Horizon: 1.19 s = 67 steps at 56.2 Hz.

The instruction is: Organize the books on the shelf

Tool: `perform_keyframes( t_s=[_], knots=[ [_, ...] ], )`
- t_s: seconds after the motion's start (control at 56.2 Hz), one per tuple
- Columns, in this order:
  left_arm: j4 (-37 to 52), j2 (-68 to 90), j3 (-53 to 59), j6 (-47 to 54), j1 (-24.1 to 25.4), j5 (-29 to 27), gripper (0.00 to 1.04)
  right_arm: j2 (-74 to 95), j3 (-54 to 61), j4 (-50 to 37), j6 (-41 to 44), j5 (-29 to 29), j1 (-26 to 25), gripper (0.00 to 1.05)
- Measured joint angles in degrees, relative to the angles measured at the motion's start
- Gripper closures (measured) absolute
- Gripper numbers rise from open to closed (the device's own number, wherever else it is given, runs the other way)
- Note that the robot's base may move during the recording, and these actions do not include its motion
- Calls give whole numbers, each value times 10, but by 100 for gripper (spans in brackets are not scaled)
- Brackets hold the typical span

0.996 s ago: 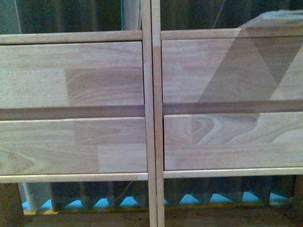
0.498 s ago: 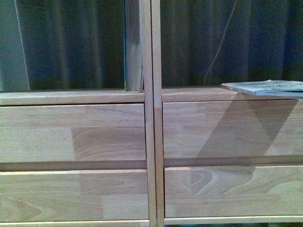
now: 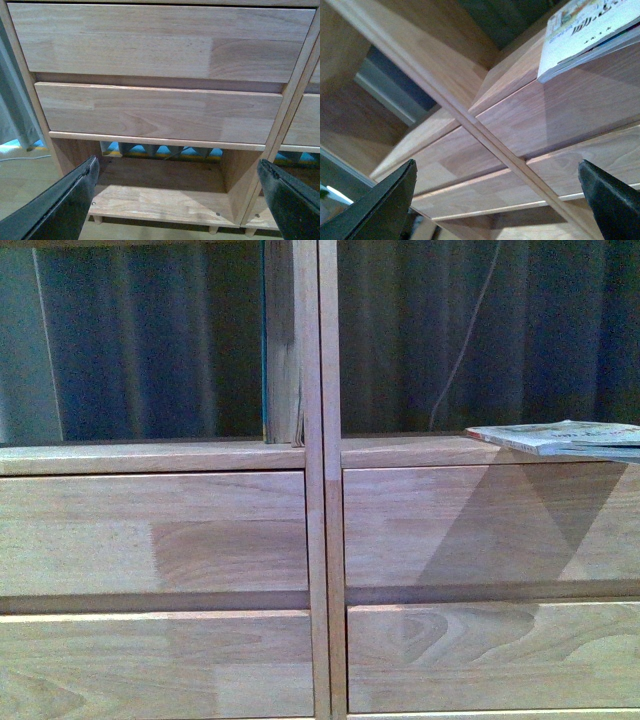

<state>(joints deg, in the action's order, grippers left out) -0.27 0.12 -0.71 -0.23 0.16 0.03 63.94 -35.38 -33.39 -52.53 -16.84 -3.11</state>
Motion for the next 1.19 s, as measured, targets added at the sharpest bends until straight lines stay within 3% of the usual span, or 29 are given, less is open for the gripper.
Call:
perform_keyframes(
  t_s=[0.285, 0.854, 1.192],
  knots=[
    [0, 0, 0, 0, 0, 0, 7, 215, -146, -6, -138, 79, 0, 7],
    [0, 0, 0, 0, 0, 0, 7, 317, -292, 23, -210, 117, -17, 7],
    [0, 0, 0, 0, 0, 0, 7, 322, -303, 24, -208, 129, -4, 56]
  ],
)
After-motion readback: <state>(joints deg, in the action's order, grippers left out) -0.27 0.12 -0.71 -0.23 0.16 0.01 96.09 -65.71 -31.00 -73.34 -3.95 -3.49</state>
